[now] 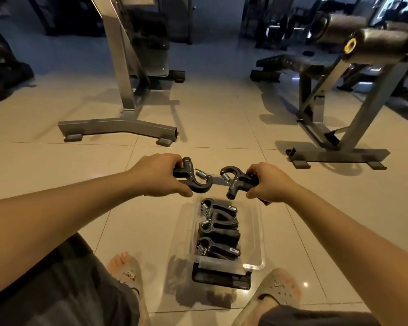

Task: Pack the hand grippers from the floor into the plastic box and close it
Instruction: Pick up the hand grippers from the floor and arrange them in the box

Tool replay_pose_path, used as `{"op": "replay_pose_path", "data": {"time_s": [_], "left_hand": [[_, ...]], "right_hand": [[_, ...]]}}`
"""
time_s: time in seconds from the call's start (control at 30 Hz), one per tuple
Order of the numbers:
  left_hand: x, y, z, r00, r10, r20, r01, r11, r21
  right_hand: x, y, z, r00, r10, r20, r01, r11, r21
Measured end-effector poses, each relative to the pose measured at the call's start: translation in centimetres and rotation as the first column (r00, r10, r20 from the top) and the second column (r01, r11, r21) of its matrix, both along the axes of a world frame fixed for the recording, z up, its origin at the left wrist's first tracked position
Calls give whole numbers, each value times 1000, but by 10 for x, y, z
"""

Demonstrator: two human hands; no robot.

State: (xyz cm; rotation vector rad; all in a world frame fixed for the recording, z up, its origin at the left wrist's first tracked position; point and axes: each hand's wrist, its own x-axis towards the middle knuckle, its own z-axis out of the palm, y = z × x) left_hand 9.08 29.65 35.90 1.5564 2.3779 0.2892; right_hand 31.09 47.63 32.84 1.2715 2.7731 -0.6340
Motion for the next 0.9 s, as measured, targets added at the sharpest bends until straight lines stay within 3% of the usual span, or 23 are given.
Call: {"op": "replay_pose_path", "data": {"time_s": [0.23, 0.4, 0.6, 0.9], "left_hand": [[-16, 42, -30, 999, 8, 47, -4, 996, -92], [-29, 52, -66, 999, -39, 7, 39, 998, -52], [-63, 52, -101, 986, -164, -32, 161, 983, -83], [-90, 75, -120, 986, -166, 16, 166, 970, -179]], "right_hand": [[-39, 28, -73, 993, 63, 95, -61, 998, -22], [-61, 46, -125, 984, 132, 121, -132, 991, -9], [-73, 63, -176, 997, 74, 37, -73, 997, -36], [-76, 82, -239, 995, 94, 31, -91, 992, -85]]}}
